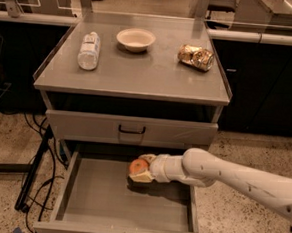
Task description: Pick orange from middle drawer and place on counter
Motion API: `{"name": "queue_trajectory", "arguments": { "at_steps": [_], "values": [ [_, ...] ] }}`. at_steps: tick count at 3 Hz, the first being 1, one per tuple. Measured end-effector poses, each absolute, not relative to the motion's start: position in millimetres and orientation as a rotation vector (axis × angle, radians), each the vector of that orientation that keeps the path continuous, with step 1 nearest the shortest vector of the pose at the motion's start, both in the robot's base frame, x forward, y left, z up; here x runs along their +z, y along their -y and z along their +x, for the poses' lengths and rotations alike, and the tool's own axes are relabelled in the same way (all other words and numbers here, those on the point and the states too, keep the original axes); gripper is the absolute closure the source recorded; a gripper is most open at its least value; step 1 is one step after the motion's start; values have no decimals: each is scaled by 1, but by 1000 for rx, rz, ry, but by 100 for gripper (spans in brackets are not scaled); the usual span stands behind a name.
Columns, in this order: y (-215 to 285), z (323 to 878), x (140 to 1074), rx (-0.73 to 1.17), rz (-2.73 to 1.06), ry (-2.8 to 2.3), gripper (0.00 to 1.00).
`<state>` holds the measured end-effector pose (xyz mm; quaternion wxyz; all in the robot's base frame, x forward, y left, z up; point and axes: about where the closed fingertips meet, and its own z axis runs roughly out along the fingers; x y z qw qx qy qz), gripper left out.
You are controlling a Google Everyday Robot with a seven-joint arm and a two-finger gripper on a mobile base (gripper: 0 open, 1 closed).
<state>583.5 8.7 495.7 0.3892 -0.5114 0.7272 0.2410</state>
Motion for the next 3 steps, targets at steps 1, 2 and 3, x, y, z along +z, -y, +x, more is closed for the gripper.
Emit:
{"name": "queue_trajectory", "arguments": {
  "at_steps": [1,2,3],
  "values": [
    [12,572,542,567,-1326,-1814,100],
    [21,561,585,551,-1367,-1768,100],
    [29,549,634,519,-1379,-1700,100]
  ]
}}
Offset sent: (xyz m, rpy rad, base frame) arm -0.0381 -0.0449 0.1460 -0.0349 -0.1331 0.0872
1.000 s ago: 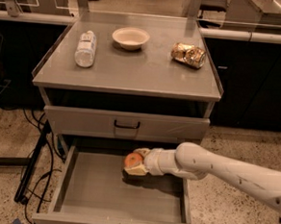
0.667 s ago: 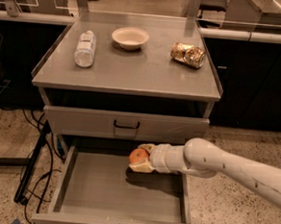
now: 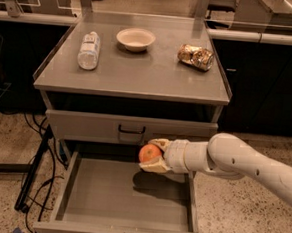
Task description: Pick orange from middle drawer and place on counter
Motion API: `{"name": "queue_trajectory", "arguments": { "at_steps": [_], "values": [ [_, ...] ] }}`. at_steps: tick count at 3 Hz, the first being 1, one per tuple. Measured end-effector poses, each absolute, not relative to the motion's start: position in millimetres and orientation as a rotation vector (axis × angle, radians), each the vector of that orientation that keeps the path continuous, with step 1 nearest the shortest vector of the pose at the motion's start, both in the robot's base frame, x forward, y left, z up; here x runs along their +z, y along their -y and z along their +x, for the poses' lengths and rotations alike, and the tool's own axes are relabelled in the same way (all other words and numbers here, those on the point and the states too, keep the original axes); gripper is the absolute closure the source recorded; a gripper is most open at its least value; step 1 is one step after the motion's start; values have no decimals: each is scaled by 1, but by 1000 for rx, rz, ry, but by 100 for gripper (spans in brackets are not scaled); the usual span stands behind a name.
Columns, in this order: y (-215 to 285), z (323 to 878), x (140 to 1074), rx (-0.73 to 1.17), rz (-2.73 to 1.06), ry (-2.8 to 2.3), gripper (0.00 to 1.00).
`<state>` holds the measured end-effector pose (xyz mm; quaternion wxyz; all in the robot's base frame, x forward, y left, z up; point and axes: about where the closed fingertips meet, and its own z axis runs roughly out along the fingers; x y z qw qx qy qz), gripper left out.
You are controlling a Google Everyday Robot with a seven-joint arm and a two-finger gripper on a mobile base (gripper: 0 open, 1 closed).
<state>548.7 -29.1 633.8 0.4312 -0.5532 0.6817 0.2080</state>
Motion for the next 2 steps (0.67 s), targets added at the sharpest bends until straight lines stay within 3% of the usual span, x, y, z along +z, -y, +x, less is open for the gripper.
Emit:
{"name": "queue_trajectory", "arguments": {
  "at_steps": [2],
  "values": [
    [33,542,666,471,-1400,-1654,100]
  ]
}}
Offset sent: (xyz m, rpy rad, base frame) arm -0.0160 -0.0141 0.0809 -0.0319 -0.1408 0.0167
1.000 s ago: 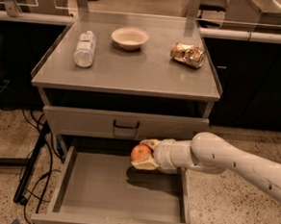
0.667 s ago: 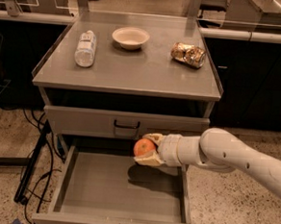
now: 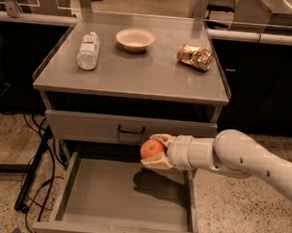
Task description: Pick orange from middle drawer and place on counter
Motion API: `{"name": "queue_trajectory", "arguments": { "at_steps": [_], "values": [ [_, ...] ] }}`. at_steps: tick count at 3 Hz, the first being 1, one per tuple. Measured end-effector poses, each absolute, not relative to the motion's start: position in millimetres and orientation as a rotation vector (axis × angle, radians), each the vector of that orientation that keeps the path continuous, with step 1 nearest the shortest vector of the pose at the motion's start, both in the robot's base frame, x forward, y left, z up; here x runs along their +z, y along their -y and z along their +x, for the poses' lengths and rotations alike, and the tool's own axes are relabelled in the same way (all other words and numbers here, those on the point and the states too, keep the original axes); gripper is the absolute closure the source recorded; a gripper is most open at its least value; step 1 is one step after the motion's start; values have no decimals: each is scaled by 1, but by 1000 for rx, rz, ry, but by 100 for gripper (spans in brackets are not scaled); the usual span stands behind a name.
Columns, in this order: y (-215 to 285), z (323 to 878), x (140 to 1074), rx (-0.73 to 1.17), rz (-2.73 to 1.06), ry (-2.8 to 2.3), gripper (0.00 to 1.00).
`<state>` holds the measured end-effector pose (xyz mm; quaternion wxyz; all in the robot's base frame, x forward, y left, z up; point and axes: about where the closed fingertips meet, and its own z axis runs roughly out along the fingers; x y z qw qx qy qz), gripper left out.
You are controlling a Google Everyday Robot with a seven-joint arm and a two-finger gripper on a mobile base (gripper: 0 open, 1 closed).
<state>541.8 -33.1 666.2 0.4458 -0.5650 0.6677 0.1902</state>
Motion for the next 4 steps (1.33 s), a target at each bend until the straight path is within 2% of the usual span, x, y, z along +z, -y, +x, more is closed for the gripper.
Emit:
{"name": "queue_trajectory", "arguments": {
  "at_steps": [3,4],
  "values": [
    [46,515,858,287,-1401,-1392,100],
    [46,515,858,287,-1402,-1391,100]
  ]
}}
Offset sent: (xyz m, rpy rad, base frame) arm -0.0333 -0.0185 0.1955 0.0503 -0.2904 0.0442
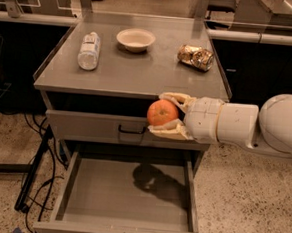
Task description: Pick orange from middle drawer and place on counter
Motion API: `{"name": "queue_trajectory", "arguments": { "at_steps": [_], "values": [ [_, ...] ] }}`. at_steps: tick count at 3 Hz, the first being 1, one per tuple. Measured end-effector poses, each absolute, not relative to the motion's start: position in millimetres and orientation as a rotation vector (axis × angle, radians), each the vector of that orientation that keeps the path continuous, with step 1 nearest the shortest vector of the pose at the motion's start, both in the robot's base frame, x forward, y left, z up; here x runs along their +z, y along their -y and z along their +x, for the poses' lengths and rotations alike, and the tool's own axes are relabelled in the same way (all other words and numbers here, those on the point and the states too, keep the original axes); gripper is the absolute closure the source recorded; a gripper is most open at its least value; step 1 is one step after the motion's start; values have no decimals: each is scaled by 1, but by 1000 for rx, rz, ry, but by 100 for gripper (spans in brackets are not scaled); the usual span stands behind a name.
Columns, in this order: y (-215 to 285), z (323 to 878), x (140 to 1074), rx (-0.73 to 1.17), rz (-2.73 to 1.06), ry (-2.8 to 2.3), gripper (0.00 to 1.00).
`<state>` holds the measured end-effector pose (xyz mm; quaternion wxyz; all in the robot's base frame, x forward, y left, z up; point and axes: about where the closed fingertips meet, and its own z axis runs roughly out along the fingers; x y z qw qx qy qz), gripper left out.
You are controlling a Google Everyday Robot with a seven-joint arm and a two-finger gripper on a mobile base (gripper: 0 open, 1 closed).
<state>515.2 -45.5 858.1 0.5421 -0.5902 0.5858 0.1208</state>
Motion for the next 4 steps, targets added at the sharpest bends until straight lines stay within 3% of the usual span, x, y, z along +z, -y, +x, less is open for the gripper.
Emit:
{"name": "queue_trajectory", "arguments": {
  "at_steps": [2,4],
  "values": [
    [27,542,864,333,-1447,-1343,100],
    [-5,652,882,407,-1460,-1340,100]
  ]
}}
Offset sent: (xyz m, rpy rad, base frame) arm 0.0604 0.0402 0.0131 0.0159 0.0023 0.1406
